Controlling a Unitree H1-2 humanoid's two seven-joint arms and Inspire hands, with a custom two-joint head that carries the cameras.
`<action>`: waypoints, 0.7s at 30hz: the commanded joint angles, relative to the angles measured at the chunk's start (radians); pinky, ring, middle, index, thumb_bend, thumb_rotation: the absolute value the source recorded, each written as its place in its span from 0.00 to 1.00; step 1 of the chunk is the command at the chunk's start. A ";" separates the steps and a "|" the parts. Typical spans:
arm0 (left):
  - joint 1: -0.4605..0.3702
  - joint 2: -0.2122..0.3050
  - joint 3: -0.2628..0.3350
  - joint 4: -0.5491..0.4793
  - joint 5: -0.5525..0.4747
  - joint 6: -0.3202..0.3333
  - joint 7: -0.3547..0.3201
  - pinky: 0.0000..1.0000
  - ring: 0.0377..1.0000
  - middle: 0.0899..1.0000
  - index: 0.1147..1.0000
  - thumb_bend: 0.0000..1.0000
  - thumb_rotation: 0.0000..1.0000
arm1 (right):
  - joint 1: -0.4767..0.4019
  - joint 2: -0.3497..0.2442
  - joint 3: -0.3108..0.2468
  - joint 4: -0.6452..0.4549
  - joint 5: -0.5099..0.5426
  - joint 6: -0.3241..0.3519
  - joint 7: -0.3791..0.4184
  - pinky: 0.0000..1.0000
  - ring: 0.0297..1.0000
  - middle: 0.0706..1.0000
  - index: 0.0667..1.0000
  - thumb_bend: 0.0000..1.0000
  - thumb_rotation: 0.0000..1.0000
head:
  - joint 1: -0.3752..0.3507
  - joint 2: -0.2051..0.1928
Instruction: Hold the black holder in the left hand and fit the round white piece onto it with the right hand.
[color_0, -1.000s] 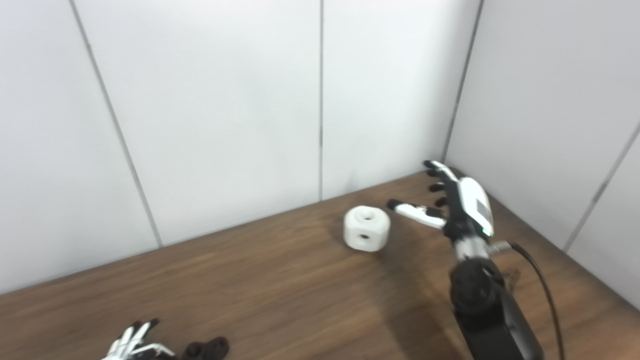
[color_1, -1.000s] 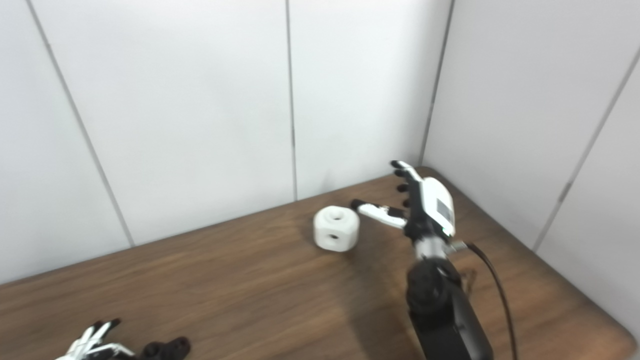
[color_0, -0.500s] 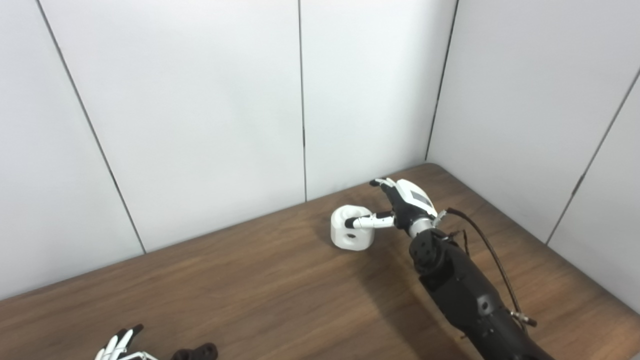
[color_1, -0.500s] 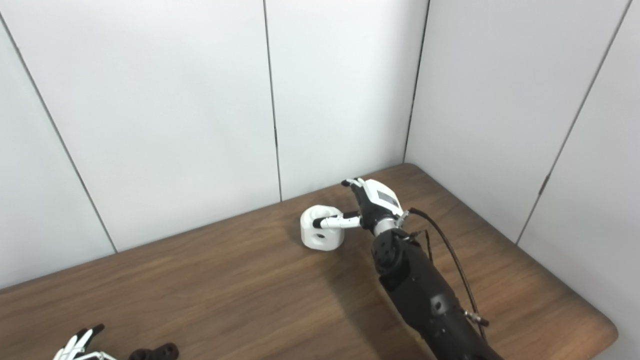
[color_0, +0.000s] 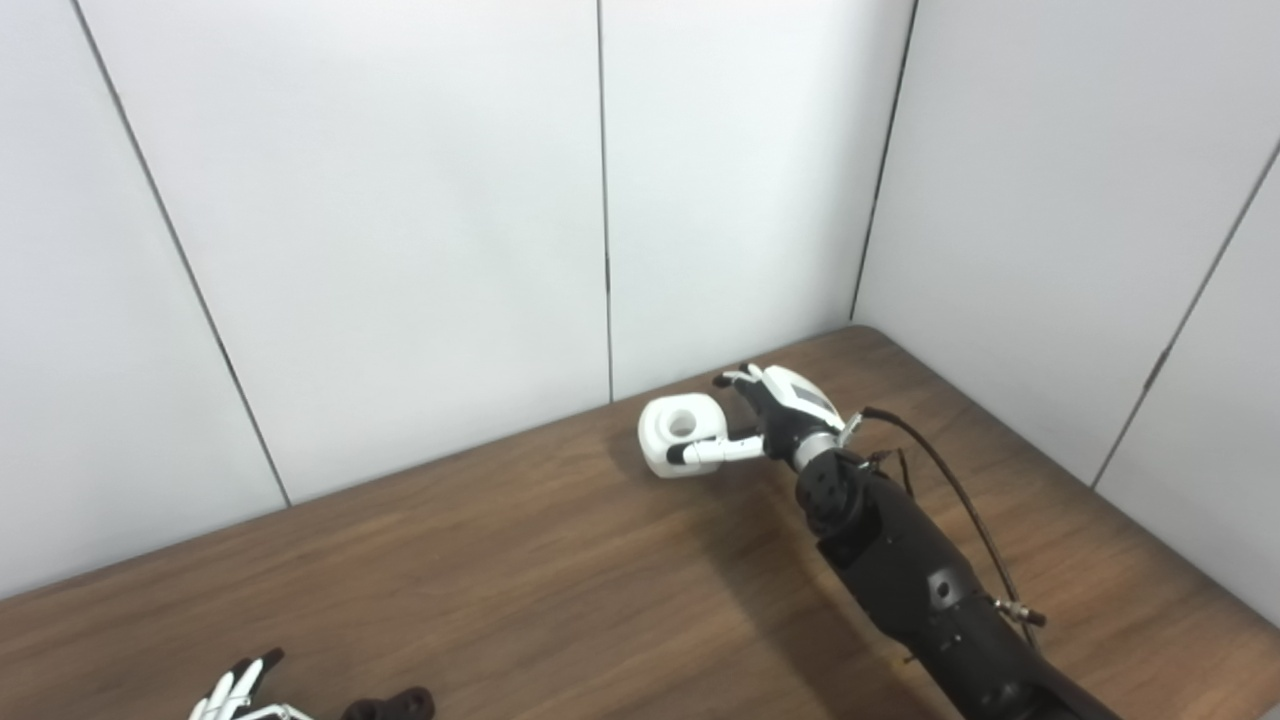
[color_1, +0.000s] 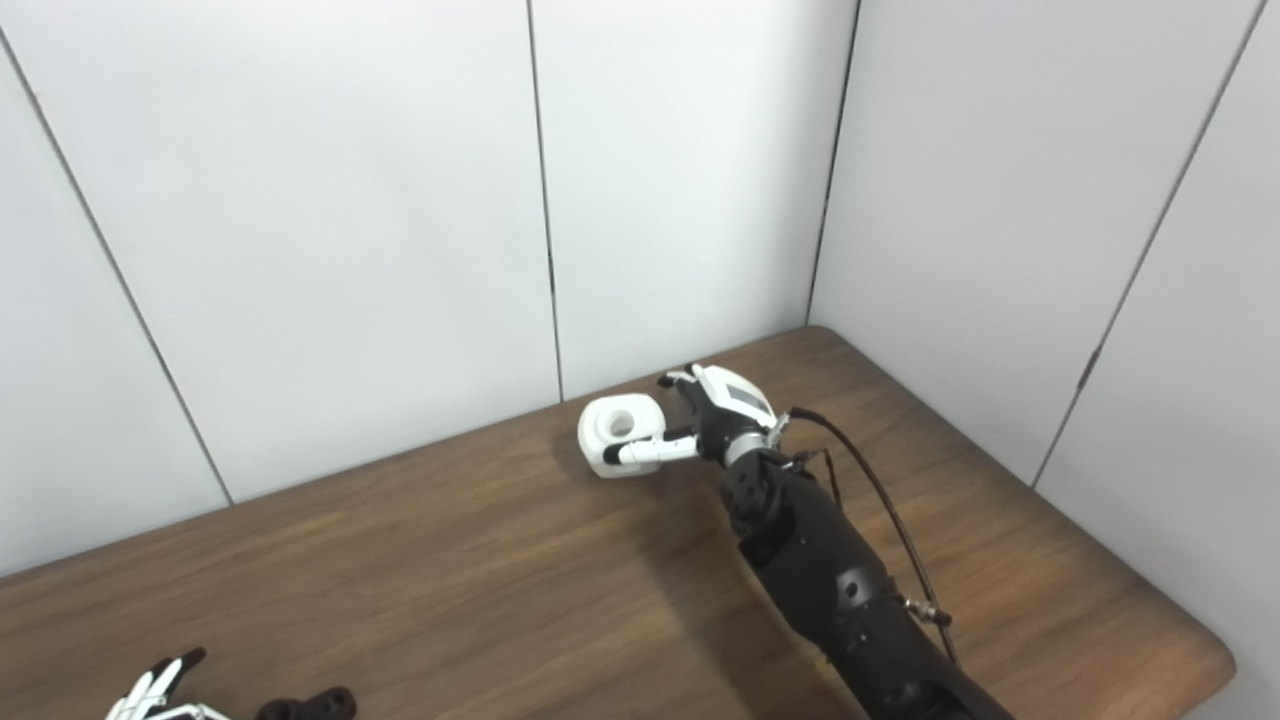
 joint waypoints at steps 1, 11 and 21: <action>-0.001 0.024 0.012 0.014 0.012 0.010 0.000 1.00 1.00 0.96 0.41 0.51 0.04 | -0.029 -0.022 -0.006 -0.034 -0.006 0.002 0.004 0.83 1.00 1.00 0.86 1.00 0.63 | -0.001 0.001; -0.011 0.024 0.010 0.029 0.015 0.013 -0.004 1.00 1.00 0.96 0.41 0.51 0.04 | -0.013 -0.026 0.010 -0.087 0.000 0.001 0.037 0.81 1.00 1.00 0.87 1.00 0.70 | -0.002 -0.007; -0.011 0.021 0.008 0.042 0.017 0.007 0.007 1.00 1.00 0.96 0.41 0.51 0.04 | -0.018 -0.020 0.013 -0.084 0.000 0.001 0.034 0.84 1.00 1.00 0.88 1.00 0.69 | 0.005 -0.021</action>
